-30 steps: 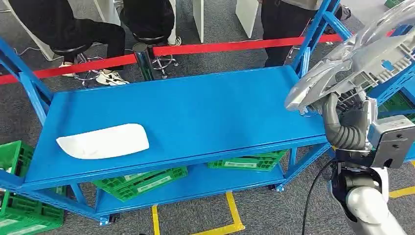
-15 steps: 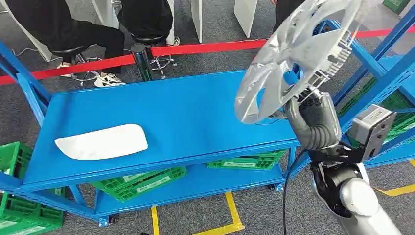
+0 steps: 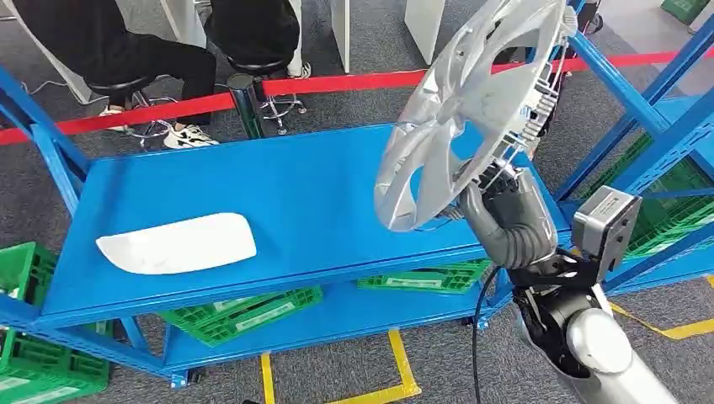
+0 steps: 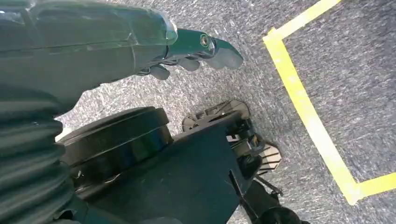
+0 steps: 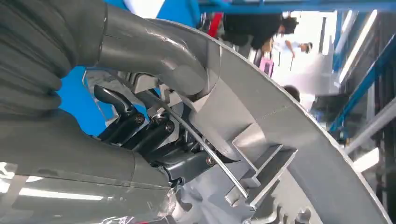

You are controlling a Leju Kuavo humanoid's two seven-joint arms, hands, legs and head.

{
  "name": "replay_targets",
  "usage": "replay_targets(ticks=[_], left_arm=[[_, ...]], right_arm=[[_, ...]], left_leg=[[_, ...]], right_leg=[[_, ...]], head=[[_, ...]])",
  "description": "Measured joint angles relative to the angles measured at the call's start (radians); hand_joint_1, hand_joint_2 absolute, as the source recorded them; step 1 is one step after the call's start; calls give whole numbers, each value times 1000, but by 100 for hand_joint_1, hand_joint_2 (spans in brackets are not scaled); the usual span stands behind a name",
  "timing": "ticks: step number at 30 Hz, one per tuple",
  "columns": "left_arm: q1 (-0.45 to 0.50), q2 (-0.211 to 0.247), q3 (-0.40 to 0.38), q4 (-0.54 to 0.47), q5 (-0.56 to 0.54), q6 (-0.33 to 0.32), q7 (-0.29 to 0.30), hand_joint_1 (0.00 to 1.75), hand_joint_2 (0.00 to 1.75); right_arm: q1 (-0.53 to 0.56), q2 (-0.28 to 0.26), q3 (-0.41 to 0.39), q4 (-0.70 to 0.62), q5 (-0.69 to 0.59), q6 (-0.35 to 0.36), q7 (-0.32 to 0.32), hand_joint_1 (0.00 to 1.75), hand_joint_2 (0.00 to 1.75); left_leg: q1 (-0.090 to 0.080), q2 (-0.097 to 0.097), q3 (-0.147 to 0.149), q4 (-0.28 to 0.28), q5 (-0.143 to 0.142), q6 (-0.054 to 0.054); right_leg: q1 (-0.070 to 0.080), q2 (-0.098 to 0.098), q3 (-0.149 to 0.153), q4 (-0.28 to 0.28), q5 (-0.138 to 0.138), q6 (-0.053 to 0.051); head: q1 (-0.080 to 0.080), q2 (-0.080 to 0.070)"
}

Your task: Take the parts from the cabinet and place them on the table.

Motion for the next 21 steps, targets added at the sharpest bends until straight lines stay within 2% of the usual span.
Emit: replay_targets(ticks=[3, 6, 9, 12, 14, 15, 16, 18, 19, 21], left_arm=[[0, 0, 0, 0, 7, 0, 0, 0, 175], [0, 0, 0, 0, 18, 2, -2, 0, 175], [0, 2, 0, 0, 32, 9, -9, 0, 175], [1, 7, 0, 0, 38, 17, -14, 0, 175], [2, 14, 0, 1, 42, 24, -23, 0, 175], [1, 17, 1, 1, 46, 33, -31, 0, 175], [1, 22, 2, 0, 50, 40, -40, 0, 175], [2, 34, 2, 0, 55, 47, -54, 0, 175], [2, 41, 2, 1, 57, 50, -56, 0, 175], [2, 44, 3, 1, 57, 52, -56, 0, 175]], right_arm=[[-17, 10, 28, 0, -13, 25, -6, 175, 175], [-28, 29, 51, -15, -16, 28, -47, 175, 175], [-18, 46, 66, -54, 0, 16, -131, 175, 175], [39, 58, 62, -90, 21, -13, -228, 175, 175], [90, 64, 50, -110, 13, -16, -292, 175, 175], [120, 65, 39, -117, 6, -15, -325, 175, 175], [145, 67, 29, -121, 0, -9, -351, 175, 175], [192, 72, 9, -122, -6, 6, -391, 175, 175], [215, 75, 0, -122, -11, 15, -407, 175, 175], [222, 76, -3, -122, -12, 18, -413, 175, 175]], left_leg=[[0, 0, 0, 0, 0, 0], [0, -2, 1, 0, 0, 0], [-1, -5, 2, 3, 0, 1], [-4, -10, -1, 6, -1, 4], [-3, -13, 1, -4, 12, 14], [4, -11, 7, -17, 22, 20], [4, -12, 7, -21, 25, 21], [4, -11, 4, -21, 27, 24], [3, -12, 3, -20, 27, 24], [3, -12, 3, -20, 27, 24]], right_leg=[[0, 0, 0, 0, 0, 0], [0, 0, 0, 0, 0, 0], [0, -2, 0, -2, 1, 1], [-2, -5, 1, -4, 3, 6], [-2, -6, 4, -8, 12, 15], [-5, -6, 0, -1, -7, 18], [-5, -4, -10, 27, -35, 21], [-7, -4, -66, 177, -117, 27], [-8, -4, -98, 258, -148, 29], [-9, -3, -107, 279, -154, 29]], head=[[0, 0], [-1, 0], [-1, 0], [-2, 0], [-4, 0], [-4, 0], [2, 0], [12, 0], [13, 0], [13, 0]])
